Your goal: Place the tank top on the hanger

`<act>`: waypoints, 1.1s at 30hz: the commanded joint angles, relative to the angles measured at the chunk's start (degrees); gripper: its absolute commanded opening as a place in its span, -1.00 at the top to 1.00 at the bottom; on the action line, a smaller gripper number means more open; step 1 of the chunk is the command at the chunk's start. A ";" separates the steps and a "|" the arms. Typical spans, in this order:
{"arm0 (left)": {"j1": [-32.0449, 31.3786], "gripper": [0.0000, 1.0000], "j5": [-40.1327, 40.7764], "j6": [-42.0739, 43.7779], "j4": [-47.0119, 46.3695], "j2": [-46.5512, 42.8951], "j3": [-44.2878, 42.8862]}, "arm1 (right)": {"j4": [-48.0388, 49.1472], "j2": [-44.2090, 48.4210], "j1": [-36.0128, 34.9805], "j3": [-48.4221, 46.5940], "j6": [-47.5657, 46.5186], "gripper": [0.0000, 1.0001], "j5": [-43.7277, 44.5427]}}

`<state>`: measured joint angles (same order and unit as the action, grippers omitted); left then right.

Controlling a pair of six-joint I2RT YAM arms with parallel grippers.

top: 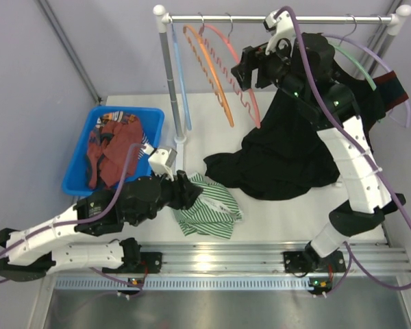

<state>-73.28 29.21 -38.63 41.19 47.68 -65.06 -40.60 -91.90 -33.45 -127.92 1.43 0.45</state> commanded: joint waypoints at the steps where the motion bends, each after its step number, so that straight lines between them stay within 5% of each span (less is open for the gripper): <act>1: -0.11 -0.11 2.86 0.93 1.44 -1.36 -1.48 | -2.03 -2.05 0.58 -2.86 -1.08 -0.55 -1.60; 12: -0.11 -0.11 4.62 0.22 3.63 -2.77 -0.95 | -1.41 -5.40 -0.91 -1.63 -1.08 -0.17 2.97; 26: -0.11 -0.11 6.03 -0.22 3.90 -3.30 -0.42 | -1.32 -7.33 -3.55 -2.33 -3.45 -0.04 8.34; 33: -0.11 -0.12 6.38 -0.39 3.81 -3.30 0.02 | -0.89 -7.51 -4.52 -2.95 -3.98 0.37 10.89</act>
<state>-73.28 34.20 -38.85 45.10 44.73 -65.04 -42.92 -99.61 -36.82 -128.33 -1.74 8.84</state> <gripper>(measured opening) 0.558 0.364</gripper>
